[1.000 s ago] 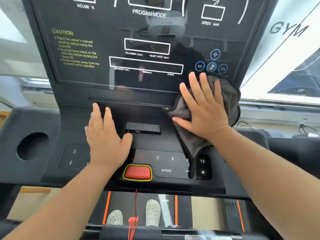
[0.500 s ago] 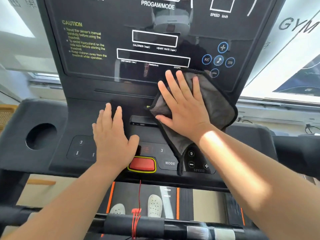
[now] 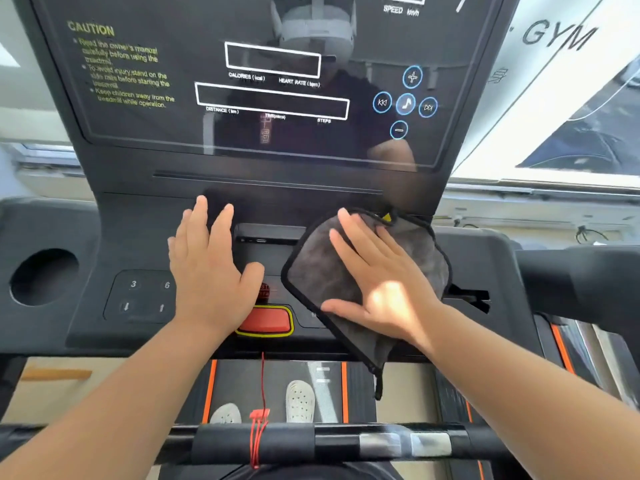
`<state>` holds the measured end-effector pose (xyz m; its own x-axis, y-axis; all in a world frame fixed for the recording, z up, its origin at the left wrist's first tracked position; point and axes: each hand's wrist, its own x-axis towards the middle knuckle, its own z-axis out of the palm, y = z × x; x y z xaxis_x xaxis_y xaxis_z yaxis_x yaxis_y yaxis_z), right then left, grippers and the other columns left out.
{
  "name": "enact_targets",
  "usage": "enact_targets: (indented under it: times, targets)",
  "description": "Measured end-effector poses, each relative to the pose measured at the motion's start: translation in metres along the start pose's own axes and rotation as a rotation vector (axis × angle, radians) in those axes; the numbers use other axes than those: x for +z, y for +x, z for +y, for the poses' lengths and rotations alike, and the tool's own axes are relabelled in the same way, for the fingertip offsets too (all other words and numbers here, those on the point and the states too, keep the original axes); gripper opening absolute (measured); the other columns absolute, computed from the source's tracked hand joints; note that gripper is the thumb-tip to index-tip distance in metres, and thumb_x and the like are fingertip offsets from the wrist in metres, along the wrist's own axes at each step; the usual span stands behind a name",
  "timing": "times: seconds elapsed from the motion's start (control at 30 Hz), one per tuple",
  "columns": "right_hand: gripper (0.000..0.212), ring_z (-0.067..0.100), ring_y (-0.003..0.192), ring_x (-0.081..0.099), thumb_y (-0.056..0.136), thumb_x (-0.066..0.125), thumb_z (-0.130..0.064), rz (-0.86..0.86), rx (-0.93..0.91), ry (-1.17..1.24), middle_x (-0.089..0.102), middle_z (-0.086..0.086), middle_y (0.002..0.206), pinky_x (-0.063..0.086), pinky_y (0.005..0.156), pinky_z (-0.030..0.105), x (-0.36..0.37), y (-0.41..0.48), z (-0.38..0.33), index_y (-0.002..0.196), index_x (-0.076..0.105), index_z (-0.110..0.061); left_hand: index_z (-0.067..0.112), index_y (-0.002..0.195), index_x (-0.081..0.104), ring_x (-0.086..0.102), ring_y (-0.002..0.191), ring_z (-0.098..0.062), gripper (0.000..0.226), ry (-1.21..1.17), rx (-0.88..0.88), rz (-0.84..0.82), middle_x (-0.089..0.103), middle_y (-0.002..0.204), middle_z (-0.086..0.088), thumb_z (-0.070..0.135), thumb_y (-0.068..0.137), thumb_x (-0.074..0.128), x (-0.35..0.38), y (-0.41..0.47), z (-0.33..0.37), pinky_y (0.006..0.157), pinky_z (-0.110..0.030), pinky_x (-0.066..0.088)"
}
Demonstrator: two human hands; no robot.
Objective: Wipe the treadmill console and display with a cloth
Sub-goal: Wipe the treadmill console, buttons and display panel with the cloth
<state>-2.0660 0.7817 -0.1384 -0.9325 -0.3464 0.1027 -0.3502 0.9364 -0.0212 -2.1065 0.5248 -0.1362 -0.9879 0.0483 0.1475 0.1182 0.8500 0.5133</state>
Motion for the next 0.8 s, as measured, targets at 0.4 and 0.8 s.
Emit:
enact_targets:
  times: [0.4,0.8]
  targets:
    - [0.092,0.026,0.158,0.021,0.095,0.027,-0.075,-0.199,-0.159,0.096,0.026,0.009,0.169,0.013,0.13,0.045,0.009,0.024,-0.074,0.161,0.032,-0.011,0.018,0.145,0.042,0.015,0.152,-0.033,0.071,-0.064,0.003,0.015,0.024,0.164,-0.01,0.024,0.075,0.051,-0.018,-0.011,-0.03,0.12,-0.059,0.015]
    - [0.077,0.018,0.156,0.024,0.102,0.031,-0.064,-0.098,0.083,0.1,0.028,0.0,0.168,0.025,0.125,0.048,0.01,-0.029,-0.024,0.159,0.037,-0.014,0.016,0.142,0.048,0.022,0.149,-0.035,0.065,-0.108,0.022,0.001,0.034,0.158,-0.011,0.025,0.077,0.045,-0.017,-0.011,-0.041,0.119,-0.059,0.018]
